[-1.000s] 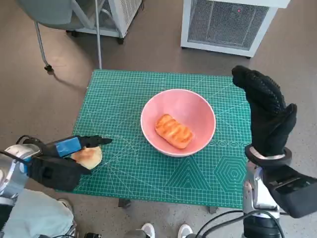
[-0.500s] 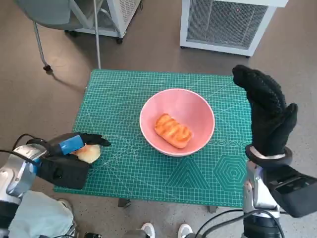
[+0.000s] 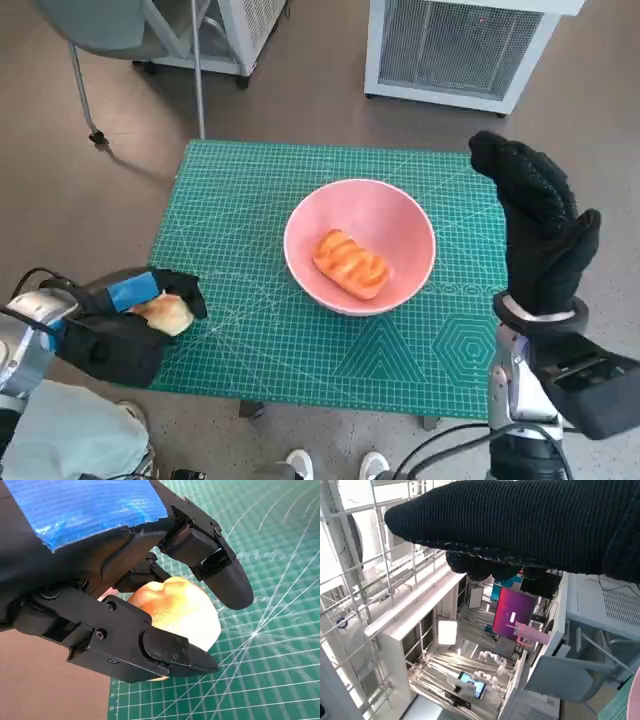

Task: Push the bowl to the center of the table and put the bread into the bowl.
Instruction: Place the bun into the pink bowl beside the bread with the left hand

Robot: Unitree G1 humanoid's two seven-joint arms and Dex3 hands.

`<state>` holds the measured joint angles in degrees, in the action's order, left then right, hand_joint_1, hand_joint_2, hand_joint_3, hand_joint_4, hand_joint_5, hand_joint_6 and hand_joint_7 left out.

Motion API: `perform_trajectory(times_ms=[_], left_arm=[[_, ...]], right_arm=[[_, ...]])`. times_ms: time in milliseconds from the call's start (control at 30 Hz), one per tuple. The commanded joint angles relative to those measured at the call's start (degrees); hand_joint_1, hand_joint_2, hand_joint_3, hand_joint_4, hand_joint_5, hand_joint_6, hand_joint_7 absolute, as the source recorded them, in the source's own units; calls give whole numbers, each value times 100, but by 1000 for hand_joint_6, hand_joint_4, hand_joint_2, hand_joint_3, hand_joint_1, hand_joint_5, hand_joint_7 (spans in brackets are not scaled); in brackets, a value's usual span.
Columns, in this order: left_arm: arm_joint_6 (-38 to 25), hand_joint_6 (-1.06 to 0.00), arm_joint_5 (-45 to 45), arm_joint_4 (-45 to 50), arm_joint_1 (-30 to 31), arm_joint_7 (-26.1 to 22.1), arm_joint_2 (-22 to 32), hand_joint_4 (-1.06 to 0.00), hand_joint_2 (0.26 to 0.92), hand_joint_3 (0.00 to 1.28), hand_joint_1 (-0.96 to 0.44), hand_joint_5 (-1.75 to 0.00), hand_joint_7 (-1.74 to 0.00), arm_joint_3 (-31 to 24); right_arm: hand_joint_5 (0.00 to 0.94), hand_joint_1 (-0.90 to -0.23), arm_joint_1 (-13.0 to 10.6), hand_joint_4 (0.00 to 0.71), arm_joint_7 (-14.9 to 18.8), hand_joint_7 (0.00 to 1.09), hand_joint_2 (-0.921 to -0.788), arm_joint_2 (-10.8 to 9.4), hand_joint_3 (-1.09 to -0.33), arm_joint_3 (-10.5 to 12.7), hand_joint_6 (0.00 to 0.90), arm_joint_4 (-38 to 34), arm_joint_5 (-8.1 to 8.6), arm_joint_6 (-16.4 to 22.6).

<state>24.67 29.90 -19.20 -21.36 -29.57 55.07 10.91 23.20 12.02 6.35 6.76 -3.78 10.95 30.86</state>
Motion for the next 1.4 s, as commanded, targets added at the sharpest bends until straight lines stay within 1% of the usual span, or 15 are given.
perform_trajectory(times_ms=[33,200,300,433,567,700,833,933,1067,1300,1400], left_arm=[[22,-613,-491,420,-273,-194,138,-651,918,96,0,-1144,-1248,-375],[-275,-613,-860,1043,-558,-364,26,-646,920,94,1,-1150,-1246,-668],[-408,-637,-963,1310,-789,-365,-95,-631,920,90,1,-1147,-1235,-744],[-500,-646,-969,1537,-1196,-220,-391,-631,920,85,1,-1151,-1221,-720],[-439,-628,-828,1574,-1639,26,-839,-624,920,95,1,-1178,-1219,-550],[-102,-621,-641,1248,-2103,341,-1335,-625,920,98,1,-1184,-1219,-264],[449,-614,-378,533,-2678,711,-1892,-634,921,97,0,-1187,-1215,144],[795,-612,-214,39,-3000,928,-2171,-640,921,95,0,-1183,-1216,353],[1091,-618,63,-574,-3391,1201,-2518,-656,920,85,-1,-1155,-1221,622],[1294,-630,550,-1592,-3901,1556,-3018,-695,920,64,0,-1097,-1224,1070],[1265,-639,727,-1929,-4038,1659,-3147,-663,921,75,-1,-1101,-1242,1216]], right_arm=[[24,-476,-80,353,-59,733,-921,-32,-670,1,-1,-51,-46,-40],[25,-478,-61,353,-44,732,-921,-25,-670,7,-1,-77,-15,-51],[25,-480,-39,353,-36,732,-921,-21,-669,11,-1,-113,-9,-44],[26,-480,-11,353,-36,733,-921,-24,-668,1,-1,-153,-28,-26],[26,-480,13,353,-41,733,-921,-26,-667,-12,-1,-190,-58,-4],[27,-480,33,354,-35,734,-921,-25,-666,-23,-1,-227,-69,13],[27,-482,10,354,-29,733,-921,-18,-664,-38,-1,-205,-76,30],[28,-485,-7,354,-23,726,-921,-8,-663,-37,-1,-193,-71,41],[28,-486,-26,354,-24,721,-921,13,-662,-24,-1,-188,-76,62],[29,-487,-79,354,-58,720,-921,32,-658,14,-1,-129,-95,66],[29,-488,-104,354,-67,721,-921,28,-658,28,-1,-101,-98,66]])
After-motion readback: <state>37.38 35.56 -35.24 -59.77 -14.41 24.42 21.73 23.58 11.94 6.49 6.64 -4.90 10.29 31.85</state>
